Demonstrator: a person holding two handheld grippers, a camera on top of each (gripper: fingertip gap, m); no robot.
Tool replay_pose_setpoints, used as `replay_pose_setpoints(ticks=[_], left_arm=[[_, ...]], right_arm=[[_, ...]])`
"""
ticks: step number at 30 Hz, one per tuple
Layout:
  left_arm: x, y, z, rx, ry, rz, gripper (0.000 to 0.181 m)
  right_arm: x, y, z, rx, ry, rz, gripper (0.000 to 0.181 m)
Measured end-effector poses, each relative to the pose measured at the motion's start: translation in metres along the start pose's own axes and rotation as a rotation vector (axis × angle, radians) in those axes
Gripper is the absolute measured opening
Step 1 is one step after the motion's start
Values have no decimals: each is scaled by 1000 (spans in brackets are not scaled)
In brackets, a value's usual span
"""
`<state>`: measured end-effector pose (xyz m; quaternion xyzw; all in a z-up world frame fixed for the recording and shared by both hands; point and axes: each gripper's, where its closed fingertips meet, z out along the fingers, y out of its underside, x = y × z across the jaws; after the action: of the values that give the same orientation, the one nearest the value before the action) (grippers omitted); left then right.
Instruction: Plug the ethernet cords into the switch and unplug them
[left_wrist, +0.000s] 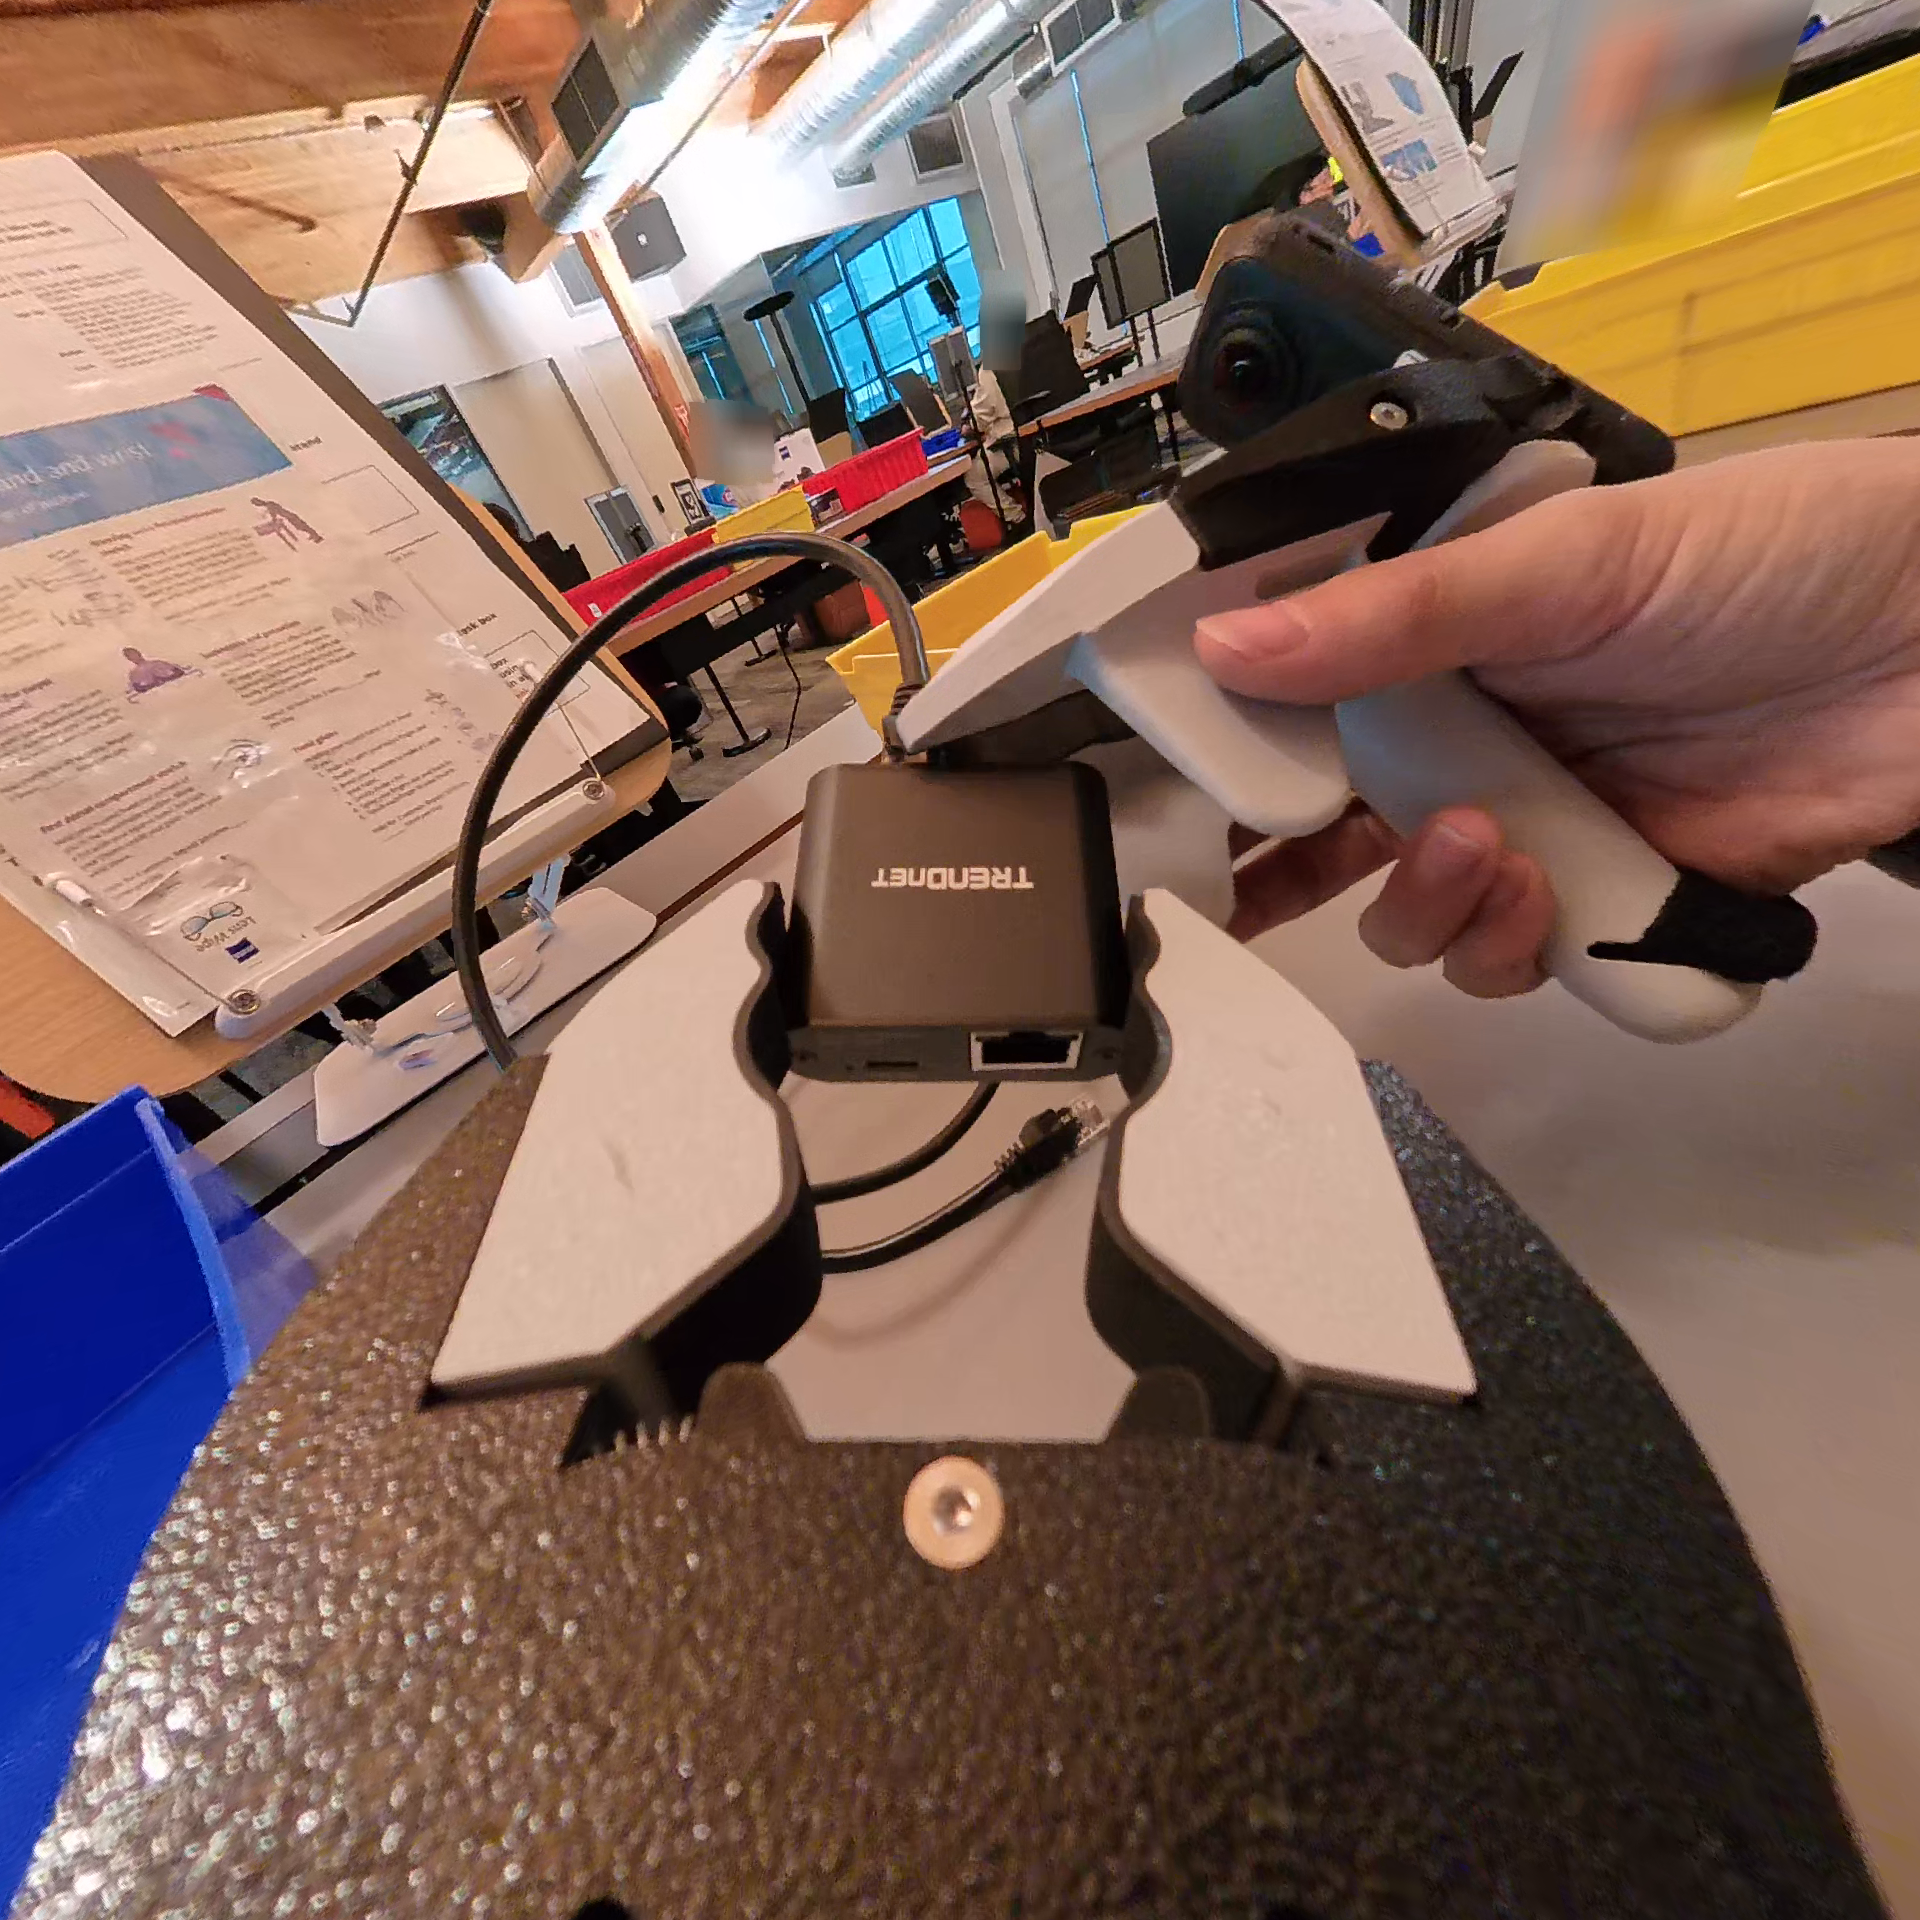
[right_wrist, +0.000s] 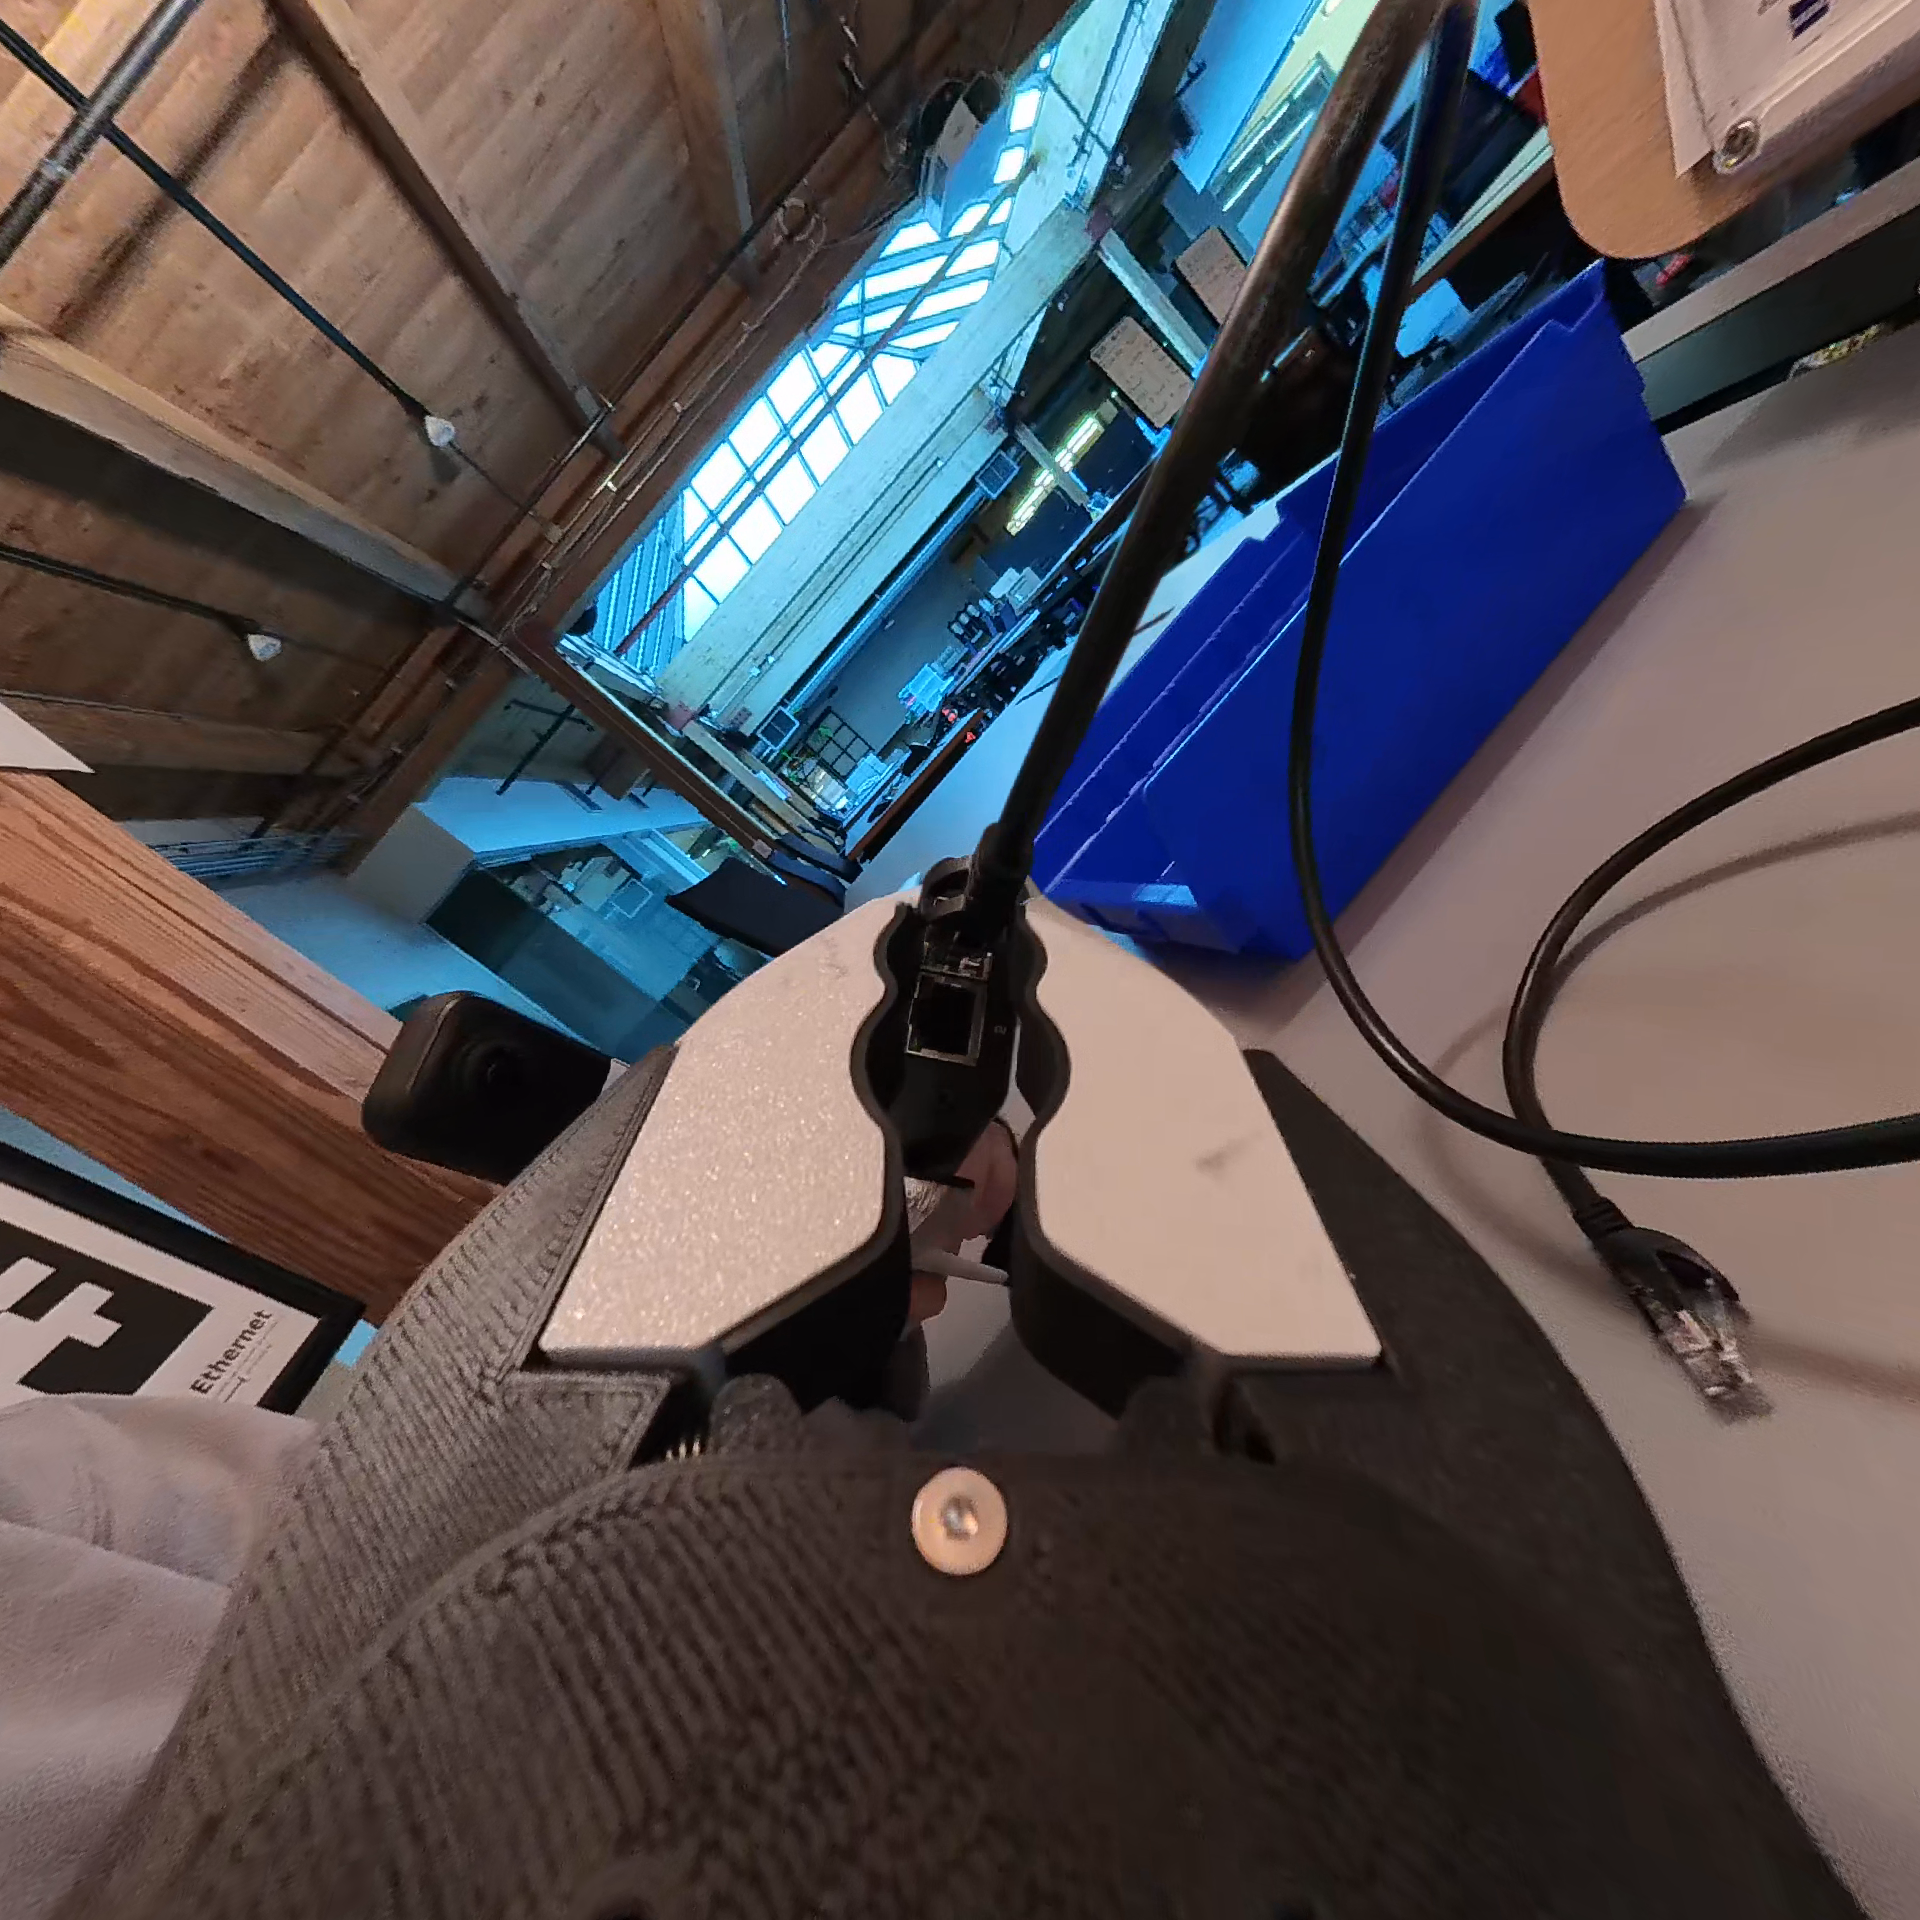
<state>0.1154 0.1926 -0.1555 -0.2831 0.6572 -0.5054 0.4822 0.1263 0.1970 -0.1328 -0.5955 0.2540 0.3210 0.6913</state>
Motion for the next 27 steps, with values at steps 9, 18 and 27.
replay_pose_setpoints(ticks=[9, 18, 27], left_arm=[[1, 1, 1, 1, -19, 15, 61], [1, -2, 4, 5, -112, 75, 61], [-1, -9, 1, 14, -189, 153, 61]], right_arm=[[-2, 0, 0, 32, -11, -53, 14], [-7, -2, -3, 37, -75, -146, 14], [-13, -8, -2, 201, -178, 17, 13]])
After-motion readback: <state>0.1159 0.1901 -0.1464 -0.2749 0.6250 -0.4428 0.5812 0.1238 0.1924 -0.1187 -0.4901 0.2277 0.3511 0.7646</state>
